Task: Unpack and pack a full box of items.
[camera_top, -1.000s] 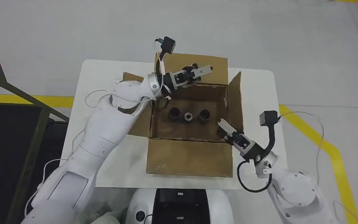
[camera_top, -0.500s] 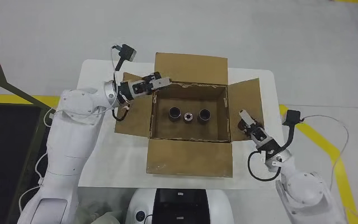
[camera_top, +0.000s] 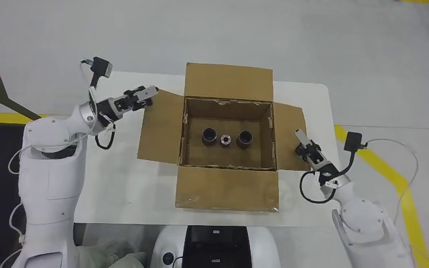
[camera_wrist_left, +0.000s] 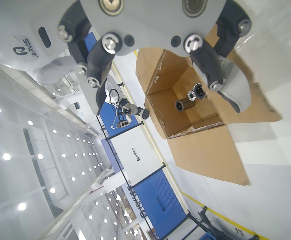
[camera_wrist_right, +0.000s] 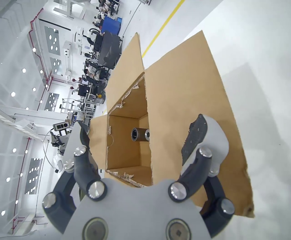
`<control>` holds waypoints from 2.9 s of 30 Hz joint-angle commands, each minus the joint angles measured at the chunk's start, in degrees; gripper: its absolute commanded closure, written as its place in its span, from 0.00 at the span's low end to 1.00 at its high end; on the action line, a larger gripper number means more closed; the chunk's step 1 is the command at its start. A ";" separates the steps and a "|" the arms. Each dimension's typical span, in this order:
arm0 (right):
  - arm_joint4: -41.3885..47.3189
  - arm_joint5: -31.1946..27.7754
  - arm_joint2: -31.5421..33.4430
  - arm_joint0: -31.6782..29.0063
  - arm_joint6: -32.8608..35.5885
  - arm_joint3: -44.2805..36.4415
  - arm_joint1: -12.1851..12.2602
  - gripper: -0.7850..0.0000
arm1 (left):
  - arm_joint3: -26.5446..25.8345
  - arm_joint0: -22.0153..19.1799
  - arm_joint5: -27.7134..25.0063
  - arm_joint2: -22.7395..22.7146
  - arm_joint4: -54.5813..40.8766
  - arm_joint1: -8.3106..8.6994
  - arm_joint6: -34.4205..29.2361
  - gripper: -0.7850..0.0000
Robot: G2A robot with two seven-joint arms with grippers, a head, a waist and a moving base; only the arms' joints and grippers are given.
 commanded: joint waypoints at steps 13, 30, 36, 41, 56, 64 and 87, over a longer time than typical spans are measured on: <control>0.30 0.09 -5.17 4.32 1.11 4.51 -0.79 0.00 | 0.56 2.09 0.35 -5.15 5.16 1.16 8.45 0.00; 3.22 -2.41 -8.79 7.70 2.90 8.51 -1.61 0.00 | 0.86 1.40 -1.33 -8.18 -4.42 2.24 6.68 0.00; 3.71 -3.79 -8.91 8.19 2.74 9.41 -1.76 0.00 | 2.59 0.64 -1.89 -7.87 -7.37 2.53 5.91 0.00; 0.51 -2.99 -7.09 7.23 1.94 5.67 -1.51 0.00 | 4.17 -0.69 -2.10 -7.85 -8.19 2.90 5.28 0.00; -9.25 1.71 -9.54 10.60 12.12 -7.13 -0.99 0.00 | 5.60 -2.02 -1.88 -7.76 -8.14 3.44 3.42 0.00; -9.24 2.02 -16.92 19.13 21.87 -2.93 -1.49 0.00 | 5.60 -2.02 -1.88 -7.76 -8.14 3.44 3.42 0.00; -31.98 5.44 -31.75 34.56 31.20 4.80 -2.89 0.00 | 5.60 -2.02 -1.88 -7.76 -8.14 3.44 3.42 0.00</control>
